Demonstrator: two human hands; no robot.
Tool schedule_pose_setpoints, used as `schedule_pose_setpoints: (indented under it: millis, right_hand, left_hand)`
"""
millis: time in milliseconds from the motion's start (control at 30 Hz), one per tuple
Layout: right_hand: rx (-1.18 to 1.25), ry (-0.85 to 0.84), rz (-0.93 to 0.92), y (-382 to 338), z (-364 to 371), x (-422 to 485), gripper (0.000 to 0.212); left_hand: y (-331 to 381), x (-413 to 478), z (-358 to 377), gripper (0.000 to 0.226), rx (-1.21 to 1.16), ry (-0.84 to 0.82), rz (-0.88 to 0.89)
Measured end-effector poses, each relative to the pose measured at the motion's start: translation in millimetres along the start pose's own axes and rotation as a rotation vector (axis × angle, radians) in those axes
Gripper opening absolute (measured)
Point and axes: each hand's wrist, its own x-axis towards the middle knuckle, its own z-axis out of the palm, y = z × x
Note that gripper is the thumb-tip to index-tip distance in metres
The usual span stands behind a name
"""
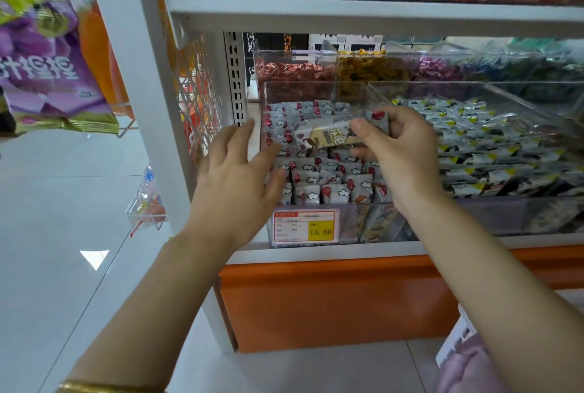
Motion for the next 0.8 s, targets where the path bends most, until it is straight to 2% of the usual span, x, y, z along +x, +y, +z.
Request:
schedule_pose_setpoints:
  millis: [100, 367, 467, 600, 800]
  right_hand:
    - [-0.005, -0.009, -0.034, -2, 9, 2, 0.010]
    - [-0.011, 0.017, -0.074, 4, 13, -1, 0.010]
    - [-0.025, -0.001, -0.088, 4, 12, 0, 0.009]
    - [-0.036, -0.022, -0.114, 1, 14, 3, 0.012]
    - [-0.392, -0.285, -0.313, -9, 43, 14, 0.022]
  left_hand:
    - [1, 9, 0, 0.042, 0.105, -0.029, 0.039]
    - [3, 31, 0, 0.048, 0.273, -0.252, 0.039]
    - [3, 29, 1, 0.042, 0.225, -0.260, 0.024]
    - [-1, 17, 3, 0.033, 0.046, -0.193, 0.018]
    - [-1, 1, 2, 0.035, -0.062, -0.198, -0.011]
